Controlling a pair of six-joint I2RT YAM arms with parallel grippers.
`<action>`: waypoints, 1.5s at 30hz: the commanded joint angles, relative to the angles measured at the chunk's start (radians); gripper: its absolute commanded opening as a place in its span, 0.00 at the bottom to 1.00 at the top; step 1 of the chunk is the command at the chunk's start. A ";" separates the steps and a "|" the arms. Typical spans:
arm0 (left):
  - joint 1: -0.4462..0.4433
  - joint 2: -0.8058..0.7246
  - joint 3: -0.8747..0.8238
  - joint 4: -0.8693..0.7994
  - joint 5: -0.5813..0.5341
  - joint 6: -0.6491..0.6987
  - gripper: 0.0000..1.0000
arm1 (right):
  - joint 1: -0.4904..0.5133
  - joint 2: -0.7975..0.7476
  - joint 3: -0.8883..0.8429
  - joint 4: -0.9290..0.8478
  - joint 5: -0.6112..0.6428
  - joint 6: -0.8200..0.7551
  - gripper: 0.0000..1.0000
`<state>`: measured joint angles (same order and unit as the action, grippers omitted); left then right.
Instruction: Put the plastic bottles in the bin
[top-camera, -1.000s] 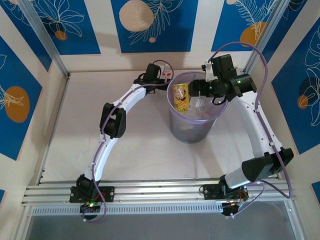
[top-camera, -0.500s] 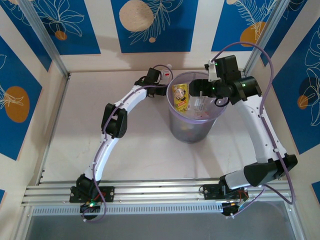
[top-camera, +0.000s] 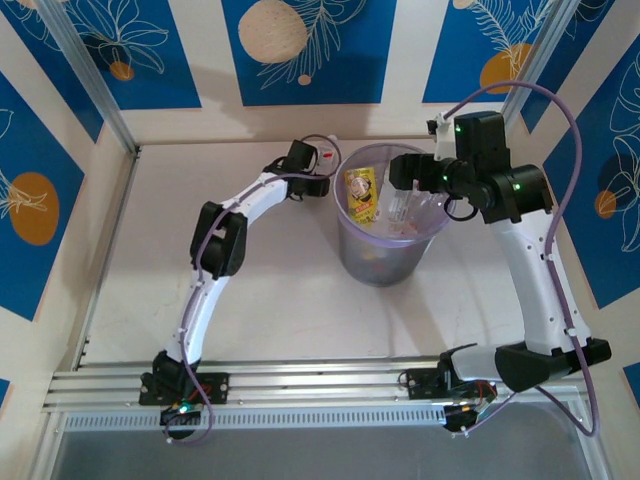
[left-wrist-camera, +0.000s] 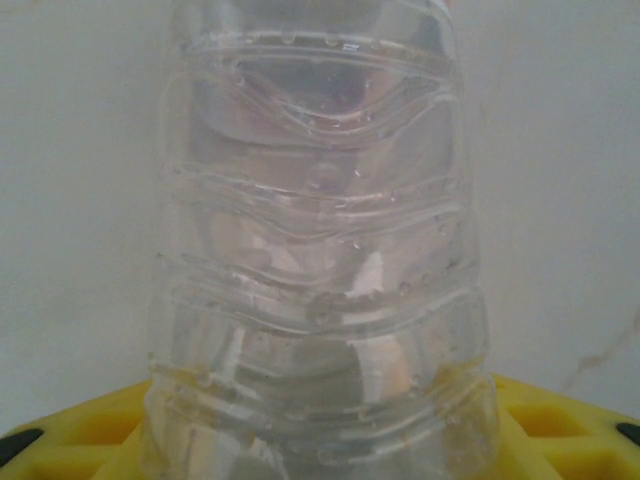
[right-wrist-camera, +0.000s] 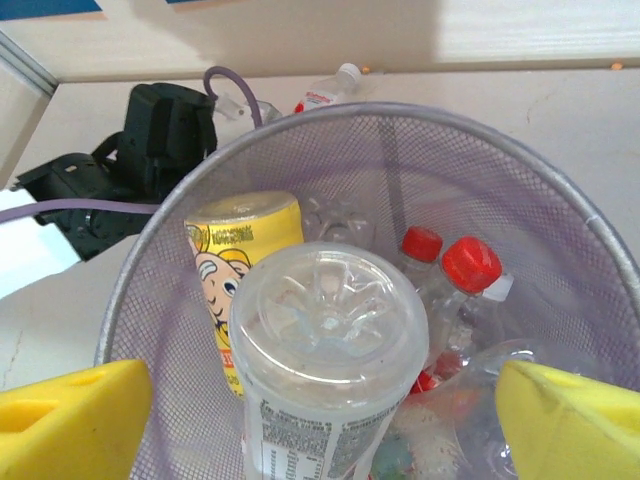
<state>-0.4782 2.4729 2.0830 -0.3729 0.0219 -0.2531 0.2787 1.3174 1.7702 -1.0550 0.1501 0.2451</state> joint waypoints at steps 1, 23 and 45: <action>0.010 -0.175 -0.140 0.122 0.020 0.019 0.53 | 0.013 -0.019 -0.020 0.015 -0.036 0.016 0.89; 0.027 -1.069 -0.881 0.317 0.029 -0.055 0.53 | 0.047 0.106 -0.085 0.094 -0.093 0.050 0.59; -0.176 -1.139 -0.897 0.611 0.547 -0.166 0.52 | -0.070 -0.062 0.063 0.106 -0.445 0.179 0.96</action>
<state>-0.6239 1.3174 1.1889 0.1604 0.4725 -0.4141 0.2092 1.2785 1.8130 -0.9878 -0.1444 0.3630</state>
